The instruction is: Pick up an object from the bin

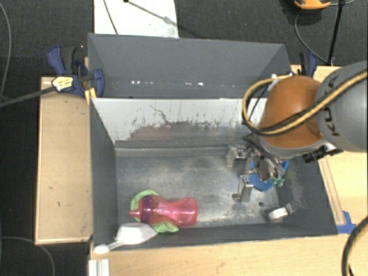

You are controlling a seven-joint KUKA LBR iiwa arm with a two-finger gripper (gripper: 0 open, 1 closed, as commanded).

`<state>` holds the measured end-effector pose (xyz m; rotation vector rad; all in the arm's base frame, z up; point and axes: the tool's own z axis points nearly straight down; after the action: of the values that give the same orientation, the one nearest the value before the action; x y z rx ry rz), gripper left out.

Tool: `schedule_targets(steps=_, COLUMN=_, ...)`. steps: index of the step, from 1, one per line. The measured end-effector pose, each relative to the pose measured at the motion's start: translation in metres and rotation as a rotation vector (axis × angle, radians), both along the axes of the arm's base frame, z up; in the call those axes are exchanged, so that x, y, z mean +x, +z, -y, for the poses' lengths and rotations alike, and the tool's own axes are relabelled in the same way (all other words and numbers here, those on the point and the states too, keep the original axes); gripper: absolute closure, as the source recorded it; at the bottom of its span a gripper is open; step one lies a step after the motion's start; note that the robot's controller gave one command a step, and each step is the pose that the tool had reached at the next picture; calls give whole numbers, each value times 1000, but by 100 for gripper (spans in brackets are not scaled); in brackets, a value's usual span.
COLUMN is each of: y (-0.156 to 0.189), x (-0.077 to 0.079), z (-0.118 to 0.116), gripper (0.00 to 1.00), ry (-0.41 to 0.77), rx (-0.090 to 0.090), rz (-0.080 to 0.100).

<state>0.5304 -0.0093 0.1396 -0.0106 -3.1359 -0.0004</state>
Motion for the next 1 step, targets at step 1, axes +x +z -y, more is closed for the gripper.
schedule_targets(steps=1, y=4, x=2, z=0, gripper=0, ry=0, rx=0, rz=8)
